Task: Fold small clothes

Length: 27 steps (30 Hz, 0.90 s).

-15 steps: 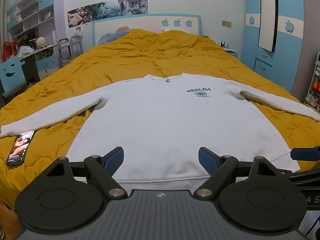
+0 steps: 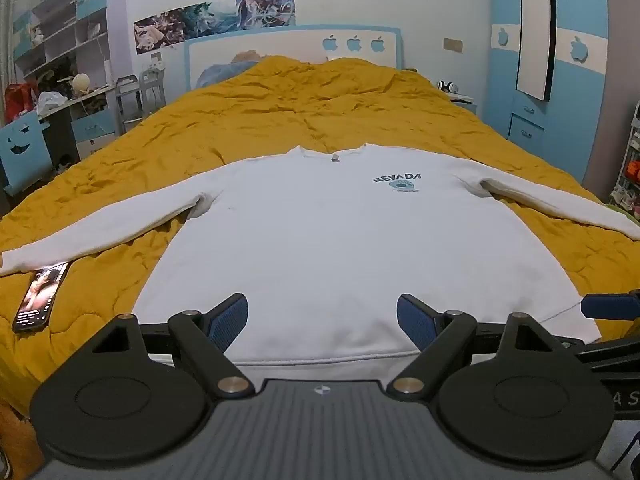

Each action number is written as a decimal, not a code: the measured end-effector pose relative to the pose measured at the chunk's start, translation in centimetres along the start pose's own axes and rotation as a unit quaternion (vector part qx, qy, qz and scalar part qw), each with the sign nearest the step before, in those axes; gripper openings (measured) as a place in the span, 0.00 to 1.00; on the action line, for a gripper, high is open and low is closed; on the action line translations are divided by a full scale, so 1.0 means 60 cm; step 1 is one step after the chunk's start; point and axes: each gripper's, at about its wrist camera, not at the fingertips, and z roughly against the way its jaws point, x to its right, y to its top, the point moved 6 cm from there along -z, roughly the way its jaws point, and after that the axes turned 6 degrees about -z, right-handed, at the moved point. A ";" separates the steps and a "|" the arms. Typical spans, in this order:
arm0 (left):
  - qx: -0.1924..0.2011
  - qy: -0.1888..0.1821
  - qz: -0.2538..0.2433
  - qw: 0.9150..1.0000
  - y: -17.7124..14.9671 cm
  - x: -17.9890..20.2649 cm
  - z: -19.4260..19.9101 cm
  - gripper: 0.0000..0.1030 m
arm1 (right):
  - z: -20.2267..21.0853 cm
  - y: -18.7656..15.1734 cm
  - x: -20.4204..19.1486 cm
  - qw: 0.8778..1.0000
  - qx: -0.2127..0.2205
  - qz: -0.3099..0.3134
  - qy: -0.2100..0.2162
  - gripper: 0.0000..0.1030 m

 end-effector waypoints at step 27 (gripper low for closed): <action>-0.005 0.000 0.000 1.000 -0.001 0.002 -0.003 0.96 | 0.000 0.000 -0.001 1.000 -0.001 0.000 0.000 0.80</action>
